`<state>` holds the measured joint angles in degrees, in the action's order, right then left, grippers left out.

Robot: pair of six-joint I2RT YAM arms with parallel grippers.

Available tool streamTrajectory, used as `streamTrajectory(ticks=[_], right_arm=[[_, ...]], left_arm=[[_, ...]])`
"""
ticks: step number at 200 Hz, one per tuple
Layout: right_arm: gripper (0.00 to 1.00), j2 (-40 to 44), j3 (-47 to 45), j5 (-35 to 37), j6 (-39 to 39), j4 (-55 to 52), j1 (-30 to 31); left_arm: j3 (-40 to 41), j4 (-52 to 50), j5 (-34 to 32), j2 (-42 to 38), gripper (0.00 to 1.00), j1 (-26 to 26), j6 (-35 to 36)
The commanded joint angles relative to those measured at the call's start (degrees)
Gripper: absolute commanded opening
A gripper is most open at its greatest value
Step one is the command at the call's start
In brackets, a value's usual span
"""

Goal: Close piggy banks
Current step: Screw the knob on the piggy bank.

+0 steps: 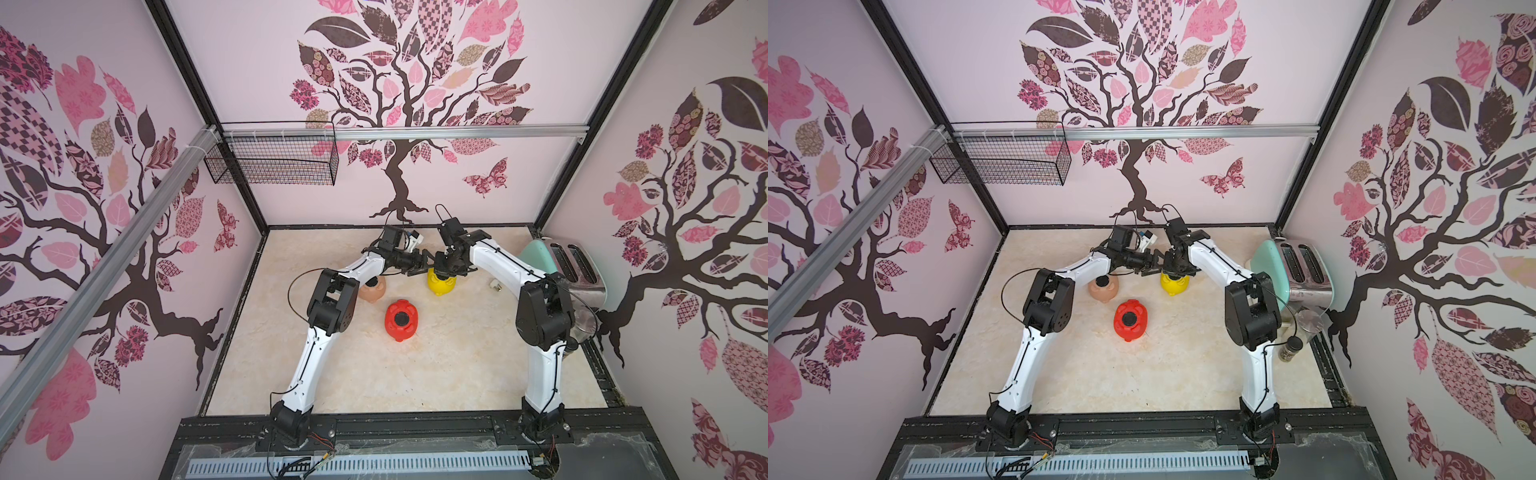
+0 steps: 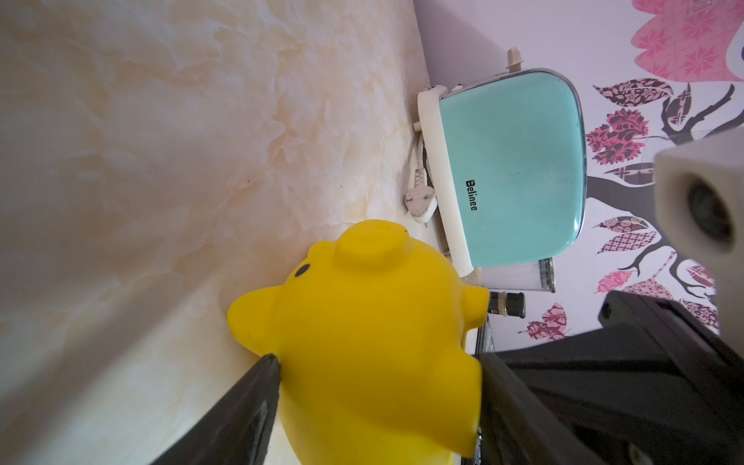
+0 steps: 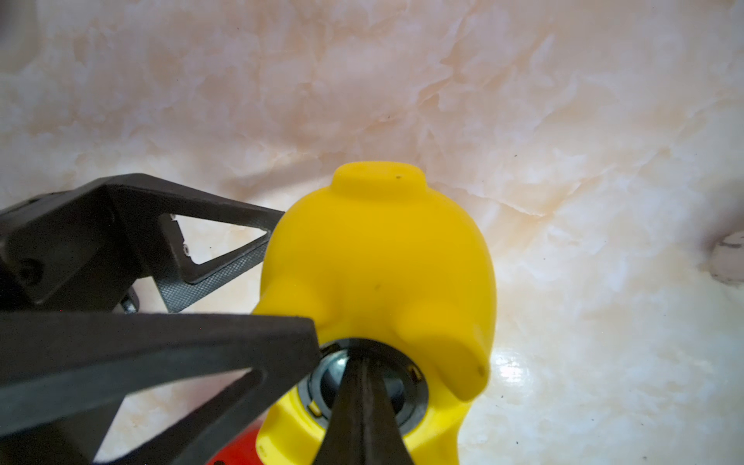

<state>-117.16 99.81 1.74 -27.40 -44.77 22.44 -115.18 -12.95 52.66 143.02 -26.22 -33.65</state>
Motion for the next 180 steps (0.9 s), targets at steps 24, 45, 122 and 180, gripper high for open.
streamTrajectory(ticks=[24, 45, 122, 180], right_arm=[[0.0, -1.44, -0.21, 2.19, 0.0, -1.77, -0.51], [0.0, -1.18, 0.33, 2.17, 0.15, -1.97, -0.49], [0.07, 1.65, -0.07, 0.51, 0.06, -0.89, -0.47], [0.08, 2.59, -0.47, 0.62, 0.06, -0.91, -0.48]], left_arm=[[0.75, -2.73, 0.6, 2.04, 0.77, -0.94, -0.23], [0.77, -2.64, 0.6, 2.04, 0.77, -0.94, -0.23], [0.83, -2.67, 0.77, 1.91, 0.77, -1.03, -0.22], [0.82, -2.63, 0.77, 1.91, 0.77, -1.02, -0.23]])
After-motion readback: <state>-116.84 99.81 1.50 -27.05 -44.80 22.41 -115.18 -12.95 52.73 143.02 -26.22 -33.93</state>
